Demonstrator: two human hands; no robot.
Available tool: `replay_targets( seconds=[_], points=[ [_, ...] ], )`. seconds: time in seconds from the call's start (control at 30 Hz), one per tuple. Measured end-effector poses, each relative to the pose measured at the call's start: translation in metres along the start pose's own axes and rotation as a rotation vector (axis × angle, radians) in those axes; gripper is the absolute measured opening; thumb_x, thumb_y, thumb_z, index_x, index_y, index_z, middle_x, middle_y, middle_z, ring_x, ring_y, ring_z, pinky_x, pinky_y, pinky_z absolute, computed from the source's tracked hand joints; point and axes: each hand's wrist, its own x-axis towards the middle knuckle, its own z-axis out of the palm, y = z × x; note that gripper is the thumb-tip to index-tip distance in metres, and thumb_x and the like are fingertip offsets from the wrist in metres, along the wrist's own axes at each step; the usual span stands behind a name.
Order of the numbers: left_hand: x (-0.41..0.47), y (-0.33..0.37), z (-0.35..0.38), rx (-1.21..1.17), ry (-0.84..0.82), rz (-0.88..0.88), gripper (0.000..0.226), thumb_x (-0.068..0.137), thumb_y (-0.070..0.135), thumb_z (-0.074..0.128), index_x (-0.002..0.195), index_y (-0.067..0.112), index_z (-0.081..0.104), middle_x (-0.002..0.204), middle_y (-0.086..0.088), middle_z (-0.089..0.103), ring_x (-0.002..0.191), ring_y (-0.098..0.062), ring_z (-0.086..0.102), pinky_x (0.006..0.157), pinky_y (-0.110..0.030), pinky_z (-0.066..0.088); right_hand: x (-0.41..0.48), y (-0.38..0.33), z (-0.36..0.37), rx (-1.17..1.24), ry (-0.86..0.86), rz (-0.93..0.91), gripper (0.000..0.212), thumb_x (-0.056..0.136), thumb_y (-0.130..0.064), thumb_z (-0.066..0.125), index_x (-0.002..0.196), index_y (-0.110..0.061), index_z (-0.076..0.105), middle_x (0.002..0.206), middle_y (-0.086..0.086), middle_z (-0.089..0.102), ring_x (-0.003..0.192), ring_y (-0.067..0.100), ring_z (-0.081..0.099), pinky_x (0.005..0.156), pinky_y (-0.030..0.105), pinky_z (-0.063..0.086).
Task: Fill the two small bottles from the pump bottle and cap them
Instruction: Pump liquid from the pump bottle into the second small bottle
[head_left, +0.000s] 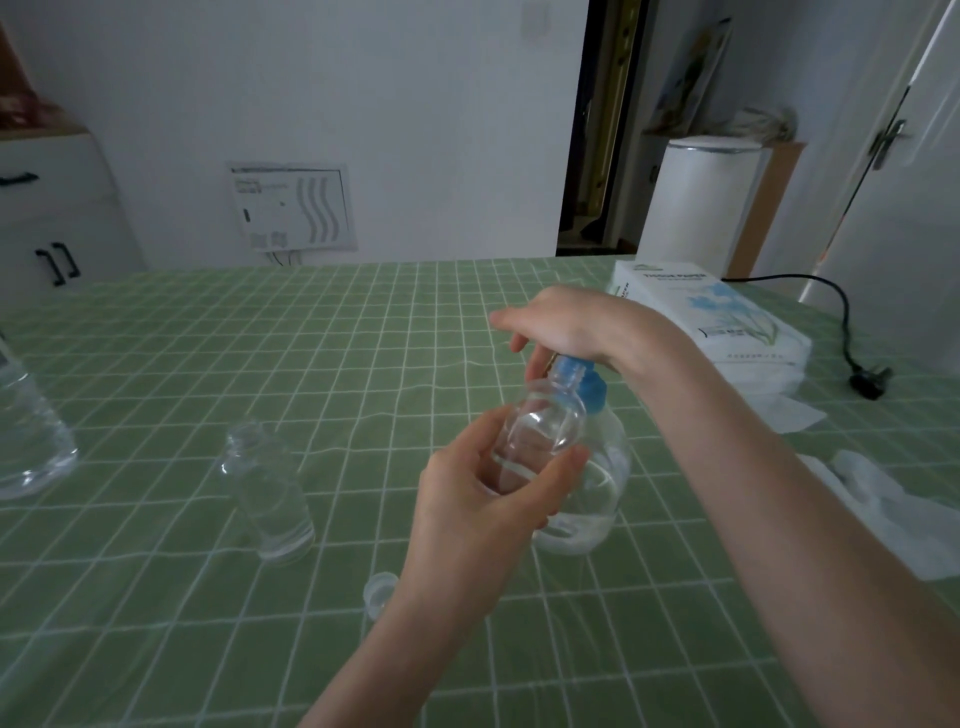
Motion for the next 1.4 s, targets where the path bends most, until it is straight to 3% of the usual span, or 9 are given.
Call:
replay_targets(
  seconds=[0.17,0.4,0.6,0.67,0.8,0.87,1.03,1.27,1.4],
  points=[
    [-0.0011,-0.0048,-0.0019,0.051,0.005,-0.016,0.011,0.071,0.024,0.074,0.081,0.024,0.068,0.054,0.006,0.064,0.048,-0.003,0.058,0.046,-0.013,0.044,-0.0024,0.0035,0.0046,0.031,-0.026,0.024,0.046,0.097,-0.046,0.038,0.112,-0.011,0.064,0.115,0.011,0.065,0.11,0.028,0.056,0.079,0.036,0.034],
    [-0.0015,-0.0028,-0.003,0.056,-0.005,-0.015,0.012,0.075,0.019,0.073,0.084,0.025,0.068,0.054,0.01,0.066,0.047,0.001,0.058,0.046,-0.011,0.043,-0.0041,0.0032,0.005,0.043,-0.009,-0.009,0.046,0.097,-0.044,0.039,0.115,-0.01,0.063,0.116,0.013,0.065,0.111,0.028,0.057,0.081,0.036,0.035],
    [0.0003,-0.0005,-0.0016,0.029,-0.006,-0.003,0.011,0.076,0.015,0.072,0.081,0.024,0.068,0.051,0.011,0.064,0.044,0.002,0.056,0.042,-0.008,0.04,-0.0032,-0.0022,-0.0018,0.007,0.017,-0.064,0.048,0.096,-0.04,0.045,0.117,-0.001,0.062,0.109,0.017,0.07,0.105,0.03,0.065,0.099,0.041,0.044],
    [0.0001,-0.0007,-0.0014,0.028,-0.006,-0.001,0.011,0.075,0.016,0.072,0.082,0.024,0.068,0.052,0.011,0.064,0.045,0.003,0.057,0.042,-0.008,0.04,-0.0027,-0.0013,-0.0015,0.005,0.006,-0.054,0.047,0.095,-0.041,0.045,0.116,-0.003,0.063,0.108,0.016,0.071,0.105,0.03,0.065,0.092,0.039,0.044],
    [-0.0007,-0.0016,-0.0011,0.031,0.001,-0.003,0.013,0.075,0.017,0.073,0.084,0.025,0.067,0.052,0.011,0.064,0.044,0.003,0.057,0.04,-0.008,0.039,-0.0026,-0.0004,-0.0003,0.013,-0.017,-0.024,0.04,0.095,-0.042,0.045,0.11,-0.012,0.066,0.107,0.01,0.069,0.101,0.026,0.064,0.063,0.028,0.038],
    [-0.0014,-0.0023,-0.0017,0.036,0.0,-0.006,0.013,0.075,0.017,0.073,0.083,0.026,0.068,0.052,0.011,0.065,0.045,0.002,0.057,0.042,-0.009,0.041,-0.0021,0.0012,0.0014,0.025,-0.017,-0.02,0.04,0.096,-0.042,0.044,0.11,-0.012,0.066,0.107,0.011,0.069,0.101,0.027,0.064,0.068,0.031,0.04],
    [-0.0031,-0.0034,-0.0026,0.03,-0.011,-0.034,0.01,0.075,0.021,0.072,0.083,0.023,0.067,0.052,0.01,0.064,0.044,0.002,0.056,0.041,-0.009,0.04,-0.0027,0.0034,0.0069,0.053,-0.034,-0.022,0.041,0.097,-0.042,0.042,0.111,-0.011,0.066,0.111,0.013,0.067,0.104,0.029,0.062,0.097,0.041,0.044],
    [-0.002,-0.0021,-0.0013,0.018,-0.004,-0.028,0.011,0.075,0.017,0.072,0.082,0.023,0.066,0.052,0.012,0.064,0.044,0.003,0.057,0.041,-0.008,0.039,-0.0049,0.0003,0.0043,0.026,0.011,-0.04,0.046,0.098,-0.042,0.041,0.117,-0.005,0.062,0.108,0.014,0.069,0.104,0.028,0.063,0.085,0.037,0.04],
    [-0.0013,0.0006,-0.0004,0.012,-0.007,-0.007,0.011,0.074,0.018,0.072,0.081,0.025,0.067,0.053,0.011,0.065,0.046,0.003,0.059,0.041,-0.007,0.04,-0.0058,-0.0031,-0.0021,0.023,0.021,-0.078,0.049,0.097,-0.041,0.042,0.116,0.0,0.062,0.104,0.018,0.071,0.102,0.031,0.066,0.098,0.04,0.045]
  ],
)
